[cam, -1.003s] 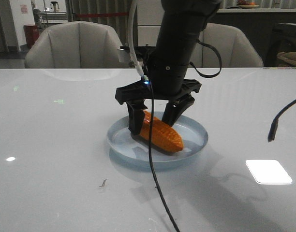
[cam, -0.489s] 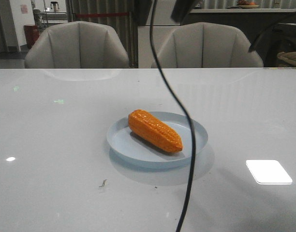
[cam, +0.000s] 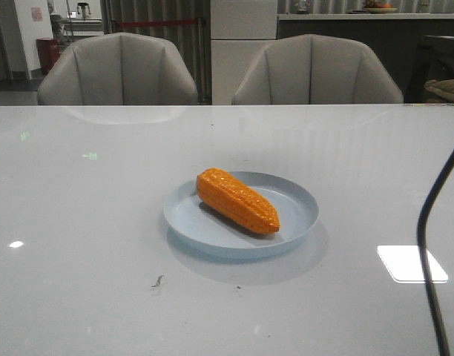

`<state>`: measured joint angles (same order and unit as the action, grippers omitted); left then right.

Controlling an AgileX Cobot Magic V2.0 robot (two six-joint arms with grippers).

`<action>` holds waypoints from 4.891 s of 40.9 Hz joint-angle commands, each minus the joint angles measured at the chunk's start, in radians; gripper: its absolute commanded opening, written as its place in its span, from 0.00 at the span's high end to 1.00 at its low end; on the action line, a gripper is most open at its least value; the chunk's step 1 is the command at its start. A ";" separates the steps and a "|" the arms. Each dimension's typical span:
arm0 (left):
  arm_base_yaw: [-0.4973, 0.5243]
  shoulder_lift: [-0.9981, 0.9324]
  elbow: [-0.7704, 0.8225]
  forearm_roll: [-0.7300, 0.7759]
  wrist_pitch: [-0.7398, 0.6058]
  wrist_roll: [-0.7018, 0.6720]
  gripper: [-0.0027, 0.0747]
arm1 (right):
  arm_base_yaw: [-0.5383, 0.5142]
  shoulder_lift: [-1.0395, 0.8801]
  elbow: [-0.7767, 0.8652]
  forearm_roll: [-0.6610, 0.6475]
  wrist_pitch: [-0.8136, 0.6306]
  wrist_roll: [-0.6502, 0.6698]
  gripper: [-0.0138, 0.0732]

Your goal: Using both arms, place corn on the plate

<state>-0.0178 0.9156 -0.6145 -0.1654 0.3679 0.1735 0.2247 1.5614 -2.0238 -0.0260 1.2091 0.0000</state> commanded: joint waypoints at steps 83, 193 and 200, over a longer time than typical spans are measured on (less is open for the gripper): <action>0.001 -0.254 0.043 0.015 -0.091 -0.006 0.60 | -0.298 -0.935 1.257 0.072 -0.316 -0.029 0.12; 0.001 -0.939 0.662 0.103 -0.391 -0.016 0.84 | -0.129 -1.592 2.028 0.091 -1.169 -0.029 0.77; 0.001 -0.939 0.662 0.103 -0.391 -0.016 0.84 | -0.129 -1.596 2.031 0.097 -1.181 -0.029 0.76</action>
<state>-0.0169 -0.0073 0.0095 -0.0616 0.0593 0.1700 0.0965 -0.0084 0.0302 0.0659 0.1294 -0.0198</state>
